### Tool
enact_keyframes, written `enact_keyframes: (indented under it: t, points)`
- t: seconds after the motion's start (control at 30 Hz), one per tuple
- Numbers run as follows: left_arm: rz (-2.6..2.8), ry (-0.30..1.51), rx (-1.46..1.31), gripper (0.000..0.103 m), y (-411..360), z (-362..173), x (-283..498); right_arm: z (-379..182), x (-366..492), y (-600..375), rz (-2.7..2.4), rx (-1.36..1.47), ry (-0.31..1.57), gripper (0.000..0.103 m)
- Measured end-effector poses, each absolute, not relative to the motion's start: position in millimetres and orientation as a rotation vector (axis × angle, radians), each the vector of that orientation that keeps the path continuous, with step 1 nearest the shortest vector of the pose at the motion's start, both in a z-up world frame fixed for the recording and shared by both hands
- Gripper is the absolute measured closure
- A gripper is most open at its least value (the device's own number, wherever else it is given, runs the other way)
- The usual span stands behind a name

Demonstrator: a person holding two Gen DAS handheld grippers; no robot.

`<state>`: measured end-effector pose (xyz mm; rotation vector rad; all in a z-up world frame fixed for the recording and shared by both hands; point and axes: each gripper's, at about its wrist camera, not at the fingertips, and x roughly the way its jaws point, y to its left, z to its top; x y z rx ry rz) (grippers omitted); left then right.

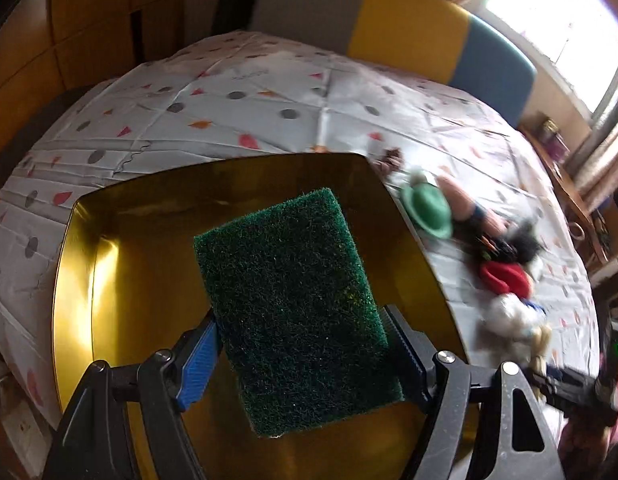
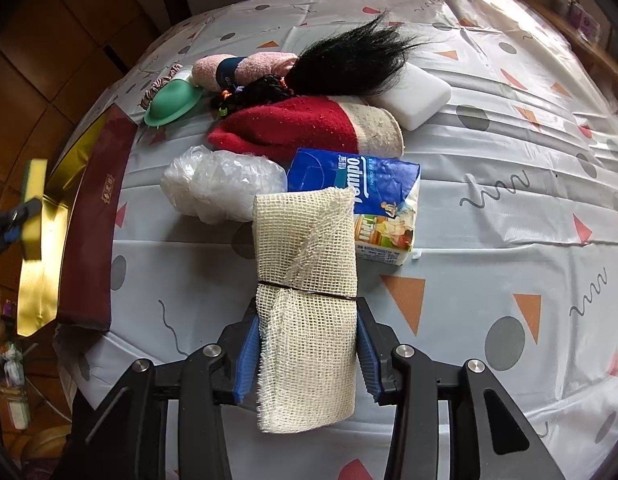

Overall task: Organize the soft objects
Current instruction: 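Place the sponge in the gold tray with the left gripper while the right gripper grasps the mesh cloth, then carry the beige mesh cloth into the tray and open the right gripper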

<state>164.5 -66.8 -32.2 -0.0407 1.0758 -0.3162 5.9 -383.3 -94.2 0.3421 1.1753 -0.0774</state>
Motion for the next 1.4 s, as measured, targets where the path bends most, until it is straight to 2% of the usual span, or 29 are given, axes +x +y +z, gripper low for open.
enact_keyframes:
  t: [0.23,0.33,0.53,0.93,1.4]
  points:
    - [-0.345,1.15,-0.119,0.025,-81.1,-52.0,214.3,-95.1,7.6,-377.2,-0.081,0.282,1.179,0.059]
    - [-0.341,1.146,-0.146,0.02,-85.0,-54.7,220.8,-95.2,8.7,-375.5,-0.082,0.267,1.178,0.059]
    - [-0.327,1.115,-0.12,0.017,-81.5,-49.4,212.1,-97.6,12.6,-371.9,-0.083,0.243,1.172,0.058]
    - [-0.269,0.926,-0.017,0.018,-56.2,-9.0,110.9,-101.0,17.8,-360.6,-0.1,0.185,1.173,0.06]
    - [-0.166,0.911,-0.019,0.018,-28.1,-9.6,67.6,-79.0,3.2,-366.3,-0.09,0.228,1.087,0.061]
